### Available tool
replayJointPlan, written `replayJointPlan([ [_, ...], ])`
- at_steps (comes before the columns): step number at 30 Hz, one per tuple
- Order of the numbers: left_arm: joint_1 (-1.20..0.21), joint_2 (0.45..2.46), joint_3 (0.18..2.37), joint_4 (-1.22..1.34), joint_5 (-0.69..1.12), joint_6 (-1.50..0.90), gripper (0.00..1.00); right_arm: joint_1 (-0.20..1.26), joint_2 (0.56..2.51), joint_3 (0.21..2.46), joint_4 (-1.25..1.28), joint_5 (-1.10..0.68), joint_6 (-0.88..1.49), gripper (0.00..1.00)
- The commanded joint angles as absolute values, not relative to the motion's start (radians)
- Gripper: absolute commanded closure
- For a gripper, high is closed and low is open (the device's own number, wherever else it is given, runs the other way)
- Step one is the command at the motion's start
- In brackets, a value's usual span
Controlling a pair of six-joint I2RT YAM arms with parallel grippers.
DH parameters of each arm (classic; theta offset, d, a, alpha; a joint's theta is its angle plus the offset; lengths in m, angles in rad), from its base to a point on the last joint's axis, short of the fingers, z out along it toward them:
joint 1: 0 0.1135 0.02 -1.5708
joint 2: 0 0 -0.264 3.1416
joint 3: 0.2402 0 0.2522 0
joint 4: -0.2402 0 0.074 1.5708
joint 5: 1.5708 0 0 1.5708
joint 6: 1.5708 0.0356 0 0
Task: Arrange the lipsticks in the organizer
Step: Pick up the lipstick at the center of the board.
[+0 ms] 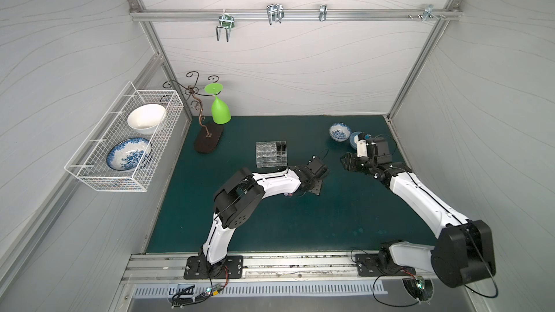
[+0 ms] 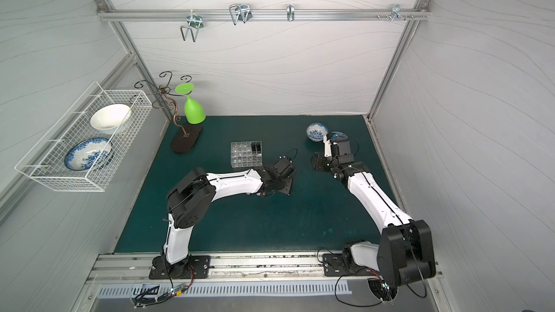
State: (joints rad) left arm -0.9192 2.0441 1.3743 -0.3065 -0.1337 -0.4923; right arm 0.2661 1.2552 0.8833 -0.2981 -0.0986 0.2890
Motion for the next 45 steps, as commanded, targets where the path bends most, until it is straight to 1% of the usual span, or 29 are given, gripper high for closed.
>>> replayJointPlan([
  [1, -0.924, 2.076, 1.429, -0.330, -0.126, -0.505, 0.45, 0.260, 1.242, 0.878, -0.282, -0.115, 0.292, 0.43],
  [7, -0.924, 2.119, 1.458, -0.346, -0.118, -0.505, 0.50, 0.261, 1.242, 0.879, -0.282, -0.118, 0.293, 0.43],
  [12, -0.923, 2.141, 1.466, -0.351, -0.109, -0.510, 0.63, 0.260, 1.243, 0.877, -0.282, -0.124, 0.292, 0.43],
  [14, -0.923, 2.144, 1.466, -0.355, -0.109, -0.512, 0.71, 0.259, 1.243, 0.879, -0.283, -0.126, 0.291, 0.43],
  [16, -0.924, 2.142, 1.463, -0.357, -0.111, -0.515, 0.76, 0.259, 1.241, 0.881, -0.285, -0.125, 0.292, 0.43],
  [19, -0.922, 2.131, 1.453, -0.359, -0.113, -0.515, 0.81, 0.259, 1.238, 0.881, -0.284, -0.133, 0.291, 0.44],
  [22, -0.922, 2.077, 1.413, -0.352, -0.133, -0.516, 0.85, 0.258, 1.245, 0.885, -0.279, -0.182, 0.285, 0.44],
  [24, -0.922, 2.007, 1.362, -0.330, -0.146, -0.510, 0.85, 0.258, 1.248, 0.901, -0.280, -0.258, 0.274, 0.43],
  [26, -0.912, 1.915, 1.291, -0.293, -0.139, -0.496, 0.85, 0.258, 1.249, 0.918, -0.271, -0.350, 0.270, 0.41],
  [30, -0.864, 1.721, 1.120, -0.178, -0.007, -0.456, 0.85, 0.259, 1.259, 0.944, -0.246, -0.532, 0.284, 0.34],
  [34, -0.779, 1.535, 0.955, -0.051, 0.193, -0.454, 0.85, 0.262, 1.277, 0.968, -0.205, -0.768, 0.325, 0.29],
  [37, -0.736, 1.458, 0.917, -0.044, 0.351, -0.425, 0.84, 0.275, 1.292, 0.985, -0.166, -0.926, 0.356, 0.27],
  [39, -0.721, 1.428, 0.902, -0.045, 0.426, -0.412, 0.84, 0.286, 1.303, 0.989, -0.127, -1.015, 0.378, 0.26],
  [41, -0.703, 1.404, 0.878, -0.013, 0.505, -0.417, 0.84, 0.306, 1.323, 0.994, -0.112, -1.063, 0.383, 0.26],
  [45, -0.674, 1.380, 0.846, 0.078, 0.631, -0.462, 0.84, 0.367, 1.379, 1.030, -0.175, -1.069, 0.326, 0.29],
])
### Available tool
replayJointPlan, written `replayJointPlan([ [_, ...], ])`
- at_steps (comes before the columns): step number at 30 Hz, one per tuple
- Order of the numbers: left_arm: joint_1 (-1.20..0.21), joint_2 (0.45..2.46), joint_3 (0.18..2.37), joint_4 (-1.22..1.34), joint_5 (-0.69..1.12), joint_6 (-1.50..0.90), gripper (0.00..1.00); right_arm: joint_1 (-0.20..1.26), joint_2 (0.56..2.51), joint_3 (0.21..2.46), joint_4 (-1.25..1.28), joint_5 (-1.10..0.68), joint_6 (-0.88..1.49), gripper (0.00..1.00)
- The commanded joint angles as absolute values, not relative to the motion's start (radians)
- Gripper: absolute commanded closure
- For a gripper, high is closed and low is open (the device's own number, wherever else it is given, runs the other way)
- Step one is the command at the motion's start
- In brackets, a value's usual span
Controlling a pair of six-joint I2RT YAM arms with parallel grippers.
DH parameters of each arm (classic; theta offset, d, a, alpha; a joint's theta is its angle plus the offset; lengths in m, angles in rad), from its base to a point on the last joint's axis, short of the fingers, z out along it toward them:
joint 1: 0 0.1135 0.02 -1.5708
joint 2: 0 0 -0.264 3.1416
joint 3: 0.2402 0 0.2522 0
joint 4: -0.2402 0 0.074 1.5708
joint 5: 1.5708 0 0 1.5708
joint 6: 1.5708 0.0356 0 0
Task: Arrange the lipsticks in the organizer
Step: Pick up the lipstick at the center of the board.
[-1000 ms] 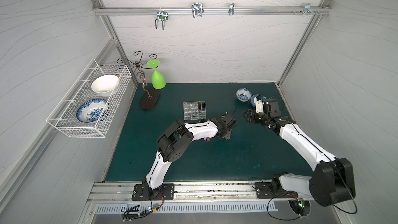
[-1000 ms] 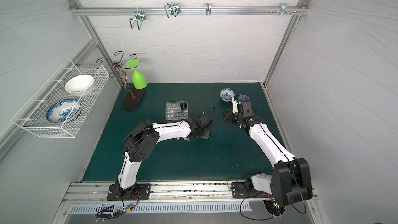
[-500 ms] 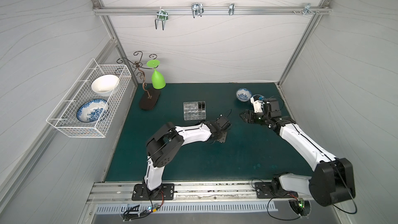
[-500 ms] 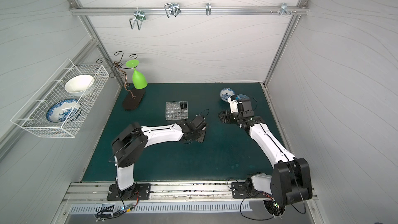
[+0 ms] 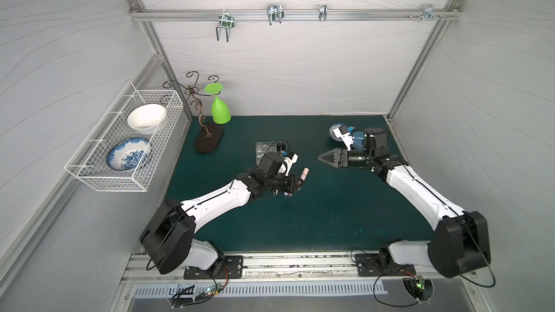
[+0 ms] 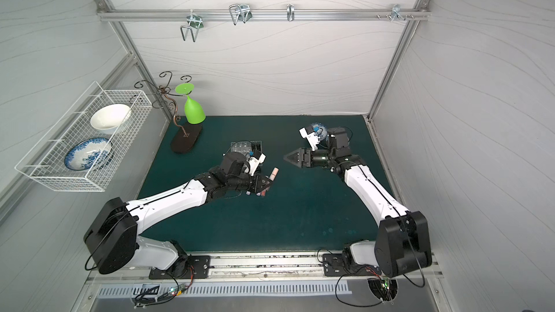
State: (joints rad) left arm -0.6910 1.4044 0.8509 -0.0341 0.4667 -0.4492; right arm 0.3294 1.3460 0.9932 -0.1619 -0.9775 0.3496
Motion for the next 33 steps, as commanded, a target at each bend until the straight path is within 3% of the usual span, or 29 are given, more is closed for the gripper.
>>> replayJointPlan([
  [1, -0.670, 1.375, 0.844, 0.087, 0.652, -0.466, 0.84, 0.383, 1.398, 1.042, -0.189, -1.073, 0.314, 0.30],
  [6, -0.656, 1.348, 0.824, 0.112, 0.697, -0.479, 0.84, 0.408, 1.463, 1.055, -0.194, -1.087, 0.296, 0.37],
  [17, -0.617, 1.309, 0.781, 0.169, 0.719, -0.512, 0.85, 0.436, 1.487, 1.012, -0.134, -1.118, 0.322, 0.38],
  [33, -0.612, 1.294, 0.769, 0.177, 0.696, -0.520, 0.83, 0.469, 1.524, 1.019, -0.105, -1.143, 0.345, 0.68],
])
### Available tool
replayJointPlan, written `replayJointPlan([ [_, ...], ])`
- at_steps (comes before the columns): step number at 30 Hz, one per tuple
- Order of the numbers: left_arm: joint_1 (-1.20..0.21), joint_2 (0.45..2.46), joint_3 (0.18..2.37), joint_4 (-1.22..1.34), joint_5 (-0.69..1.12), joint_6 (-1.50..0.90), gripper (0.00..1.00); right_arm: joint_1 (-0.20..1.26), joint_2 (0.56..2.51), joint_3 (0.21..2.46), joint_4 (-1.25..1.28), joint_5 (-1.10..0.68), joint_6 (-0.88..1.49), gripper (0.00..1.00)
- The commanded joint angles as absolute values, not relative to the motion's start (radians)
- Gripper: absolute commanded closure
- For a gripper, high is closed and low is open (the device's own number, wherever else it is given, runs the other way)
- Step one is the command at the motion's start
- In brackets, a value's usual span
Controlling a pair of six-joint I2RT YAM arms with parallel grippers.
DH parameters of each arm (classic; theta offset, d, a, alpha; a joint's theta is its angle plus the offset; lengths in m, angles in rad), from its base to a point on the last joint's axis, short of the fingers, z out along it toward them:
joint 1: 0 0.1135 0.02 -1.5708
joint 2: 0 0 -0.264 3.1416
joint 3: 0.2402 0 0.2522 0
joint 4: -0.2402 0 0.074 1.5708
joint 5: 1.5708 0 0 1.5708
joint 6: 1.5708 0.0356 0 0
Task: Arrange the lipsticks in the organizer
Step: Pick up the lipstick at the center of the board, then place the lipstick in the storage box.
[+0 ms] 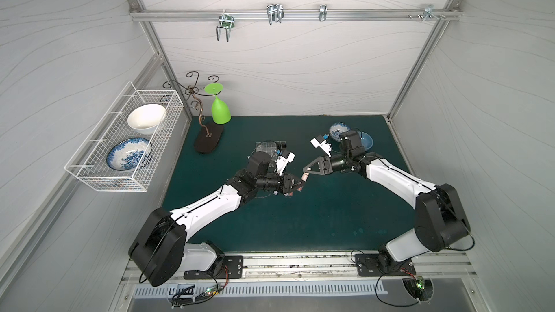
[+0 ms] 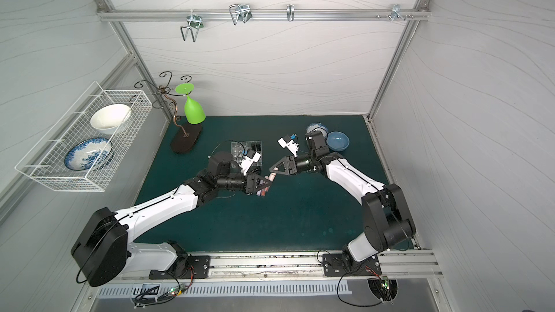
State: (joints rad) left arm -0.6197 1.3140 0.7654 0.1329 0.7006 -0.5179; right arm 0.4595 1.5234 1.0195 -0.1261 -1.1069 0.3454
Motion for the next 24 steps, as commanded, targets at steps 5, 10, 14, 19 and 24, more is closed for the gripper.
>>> replayJointPlan([
  [5, -0.612, 1.262, 0.756, 0.183, 0.653, -0.524, 0.50, 0.471, 1.503, 1.047, -0.138, -1.111, 0.347, 0.76],
  [10, -0.611, 1.220, 0.742, 0.169, 0.601, -0.520, 0.25, 0.487, 1.486, 1.116, -0.230, -1.003, 0.307, 0.80],
  [14, -0.611, 1.128, 0.724, 0.092, 0.414, -0.491, 0.18, 0.539, 1.495, 1.217, -0.321, -0.808, 0.244, 0.80],
  [19, -0.611, 0.937, 0.658, -0.013, 0.065, -0.455, 0.19, 0.637, 1.546, 1.339, -0.313, -0.516, 0.209, 0.80],
  [24, -0.588, 0.800, 0.613, -0.128, -0.218, -0.490, 0.24, 0.665, 1.674, 1.466, -0.254, -0.399, 0.227, 0.80],
])
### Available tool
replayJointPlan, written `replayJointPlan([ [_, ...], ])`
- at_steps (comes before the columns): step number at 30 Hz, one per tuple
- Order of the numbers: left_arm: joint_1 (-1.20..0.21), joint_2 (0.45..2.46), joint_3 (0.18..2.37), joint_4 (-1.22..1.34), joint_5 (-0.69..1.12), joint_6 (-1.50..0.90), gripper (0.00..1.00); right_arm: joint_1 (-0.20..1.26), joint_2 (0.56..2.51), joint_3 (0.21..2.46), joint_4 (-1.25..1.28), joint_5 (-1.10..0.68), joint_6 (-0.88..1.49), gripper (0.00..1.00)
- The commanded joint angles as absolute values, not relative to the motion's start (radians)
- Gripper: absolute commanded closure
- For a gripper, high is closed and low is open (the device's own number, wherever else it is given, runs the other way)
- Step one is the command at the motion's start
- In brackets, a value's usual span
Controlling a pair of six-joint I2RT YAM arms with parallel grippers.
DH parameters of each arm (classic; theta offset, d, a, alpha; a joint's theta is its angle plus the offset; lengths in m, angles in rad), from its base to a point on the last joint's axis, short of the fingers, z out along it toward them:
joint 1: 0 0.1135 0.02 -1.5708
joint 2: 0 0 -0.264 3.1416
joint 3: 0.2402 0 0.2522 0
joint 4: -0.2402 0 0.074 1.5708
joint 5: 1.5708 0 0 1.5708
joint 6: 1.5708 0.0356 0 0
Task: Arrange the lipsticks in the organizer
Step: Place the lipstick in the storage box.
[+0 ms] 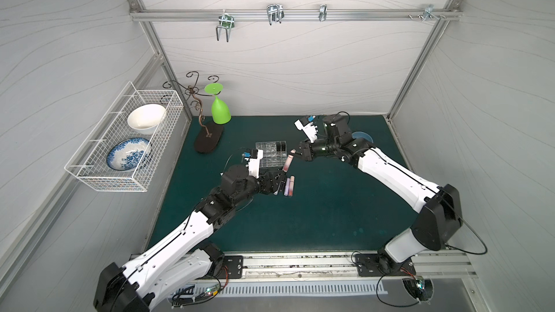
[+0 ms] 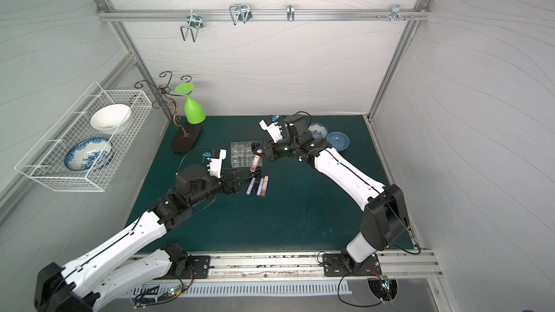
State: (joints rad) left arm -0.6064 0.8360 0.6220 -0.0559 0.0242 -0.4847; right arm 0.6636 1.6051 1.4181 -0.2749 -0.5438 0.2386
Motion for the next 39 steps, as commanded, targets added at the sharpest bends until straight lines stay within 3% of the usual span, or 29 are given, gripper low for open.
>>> replayJointPlan([
  [1, -0.583, 0.784, 0.606, -0.136, -0.238, -0.499, 0.25, 0.672, 1.703, 1.498, -0.252, -0.370, 0.221, 0.80],
  [17, -0.547, 0.802, 0.580, -0.106, -0.276, -0.452, 0.27, 0.734, 2.076, 1.853, -0.260, -0.104, 0.099, 0.80],
  [39, -0.483, 0.822, 0.548, -0.037, -0.148, -0.476, 0.28, 0.757, 2.239, 1.959, -0.239, -0.025, 0.011, 0.80],
])
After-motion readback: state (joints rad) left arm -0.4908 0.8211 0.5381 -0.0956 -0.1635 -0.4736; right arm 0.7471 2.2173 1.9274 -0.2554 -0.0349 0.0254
